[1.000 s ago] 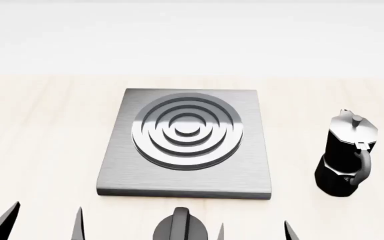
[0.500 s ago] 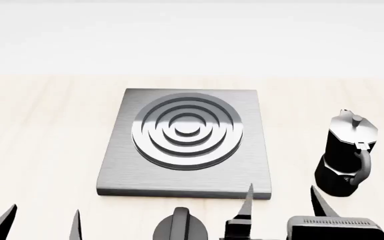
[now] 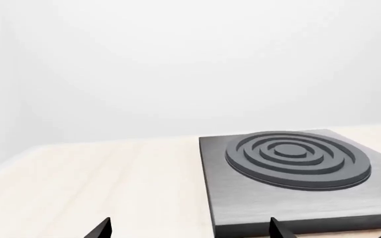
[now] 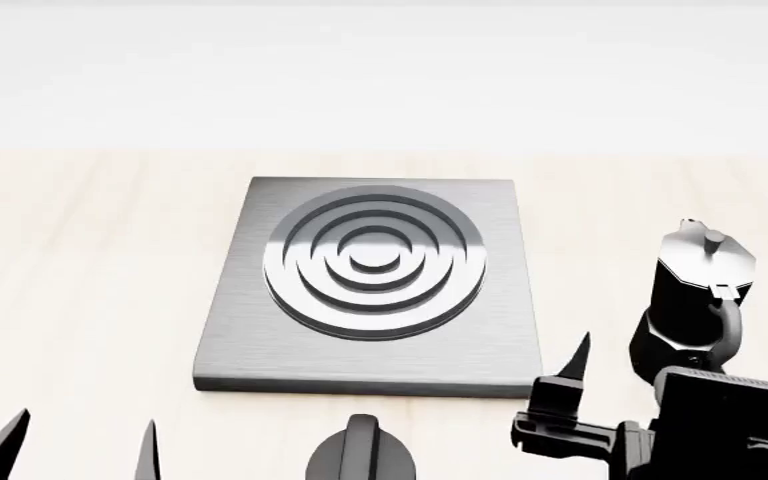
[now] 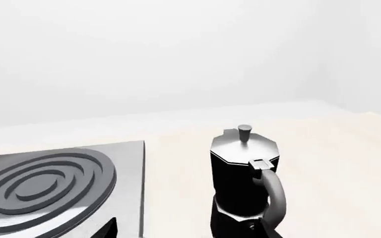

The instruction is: Put the moka pot on the stove.

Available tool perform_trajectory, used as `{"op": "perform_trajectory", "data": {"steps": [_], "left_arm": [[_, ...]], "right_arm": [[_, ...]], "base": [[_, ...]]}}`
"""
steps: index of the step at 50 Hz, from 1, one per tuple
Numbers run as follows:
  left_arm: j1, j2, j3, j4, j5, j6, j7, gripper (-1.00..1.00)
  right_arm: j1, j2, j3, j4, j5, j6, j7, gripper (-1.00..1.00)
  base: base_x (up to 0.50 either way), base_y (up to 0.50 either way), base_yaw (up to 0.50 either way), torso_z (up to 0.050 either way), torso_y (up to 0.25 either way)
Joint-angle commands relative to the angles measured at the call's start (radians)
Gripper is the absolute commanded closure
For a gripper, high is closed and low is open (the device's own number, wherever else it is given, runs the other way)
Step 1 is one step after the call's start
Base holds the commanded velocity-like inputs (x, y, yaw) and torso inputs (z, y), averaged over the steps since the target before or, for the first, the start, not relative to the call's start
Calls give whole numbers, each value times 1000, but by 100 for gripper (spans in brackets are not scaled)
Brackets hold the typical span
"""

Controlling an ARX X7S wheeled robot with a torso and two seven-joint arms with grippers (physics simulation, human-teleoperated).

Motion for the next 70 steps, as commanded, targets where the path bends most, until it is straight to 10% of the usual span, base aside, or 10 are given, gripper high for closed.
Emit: {"op": "perform_trajectory", "data": {"steps": [1,70], "left_arm": [[-6,-4,-7,13,-28,-10,-4,-100],[-11,-47,36,20,-64,-2,-45,-100]], "right_arm": [[24,9,29,19,-9,45,37,-100],[237,132,-31,216,-140,175,175,-100]], "base": [[0,0,0,0,0],[0,0,0,0,0]]}}
